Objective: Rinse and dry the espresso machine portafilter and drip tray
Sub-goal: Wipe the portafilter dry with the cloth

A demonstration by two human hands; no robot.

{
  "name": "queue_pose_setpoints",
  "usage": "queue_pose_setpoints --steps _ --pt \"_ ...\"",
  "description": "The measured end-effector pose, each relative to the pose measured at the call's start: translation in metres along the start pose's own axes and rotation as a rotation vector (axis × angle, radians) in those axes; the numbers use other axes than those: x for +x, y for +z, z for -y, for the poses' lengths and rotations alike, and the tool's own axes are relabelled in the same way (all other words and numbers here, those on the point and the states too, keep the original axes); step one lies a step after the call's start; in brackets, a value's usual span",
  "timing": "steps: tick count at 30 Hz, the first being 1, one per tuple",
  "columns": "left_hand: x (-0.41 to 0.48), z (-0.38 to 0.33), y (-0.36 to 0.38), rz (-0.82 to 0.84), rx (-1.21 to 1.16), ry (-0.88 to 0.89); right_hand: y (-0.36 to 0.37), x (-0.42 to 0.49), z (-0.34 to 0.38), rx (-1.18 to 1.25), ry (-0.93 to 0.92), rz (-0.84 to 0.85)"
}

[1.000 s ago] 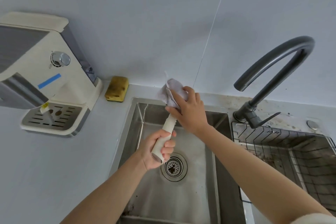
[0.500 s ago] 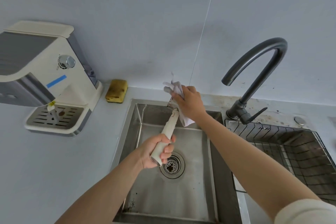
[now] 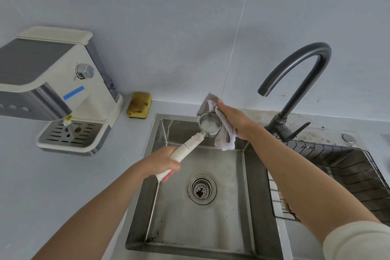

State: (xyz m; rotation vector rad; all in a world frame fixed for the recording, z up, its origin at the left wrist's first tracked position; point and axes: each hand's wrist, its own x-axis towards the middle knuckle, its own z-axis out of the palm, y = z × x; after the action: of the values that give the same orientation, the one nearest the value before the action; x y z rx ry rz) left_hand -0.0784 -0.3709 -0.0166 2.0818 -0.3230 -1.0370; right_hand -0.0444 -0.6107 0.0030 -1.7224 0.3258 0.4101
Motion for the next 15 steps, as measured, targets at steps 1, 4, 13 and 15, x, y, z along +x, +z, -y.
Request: queue_pose_setpoints --steps 1,4,13,15 --pt "-0.001 -0.002 -0.004 -0.007 0.055 0.007 -0.001 -0.003 0.001 -0.016 0.01 0.007" --pt "-0.001 -0.009 -0.016 -0.022 0.242 0.01 0.0 -0.019 0.009 -0.171 0.014 0.041" --pt "-0.003 -0.022 -0.022 0.053 0.551 -0.026 0.013 -0.034 0.01 -0.614 0.019 0.227" --pt "-0.003 -0.022 -0.017 0.063 0.567 -0.019 0.017 -0.035 0.004 -0.613 0.024 0.298"
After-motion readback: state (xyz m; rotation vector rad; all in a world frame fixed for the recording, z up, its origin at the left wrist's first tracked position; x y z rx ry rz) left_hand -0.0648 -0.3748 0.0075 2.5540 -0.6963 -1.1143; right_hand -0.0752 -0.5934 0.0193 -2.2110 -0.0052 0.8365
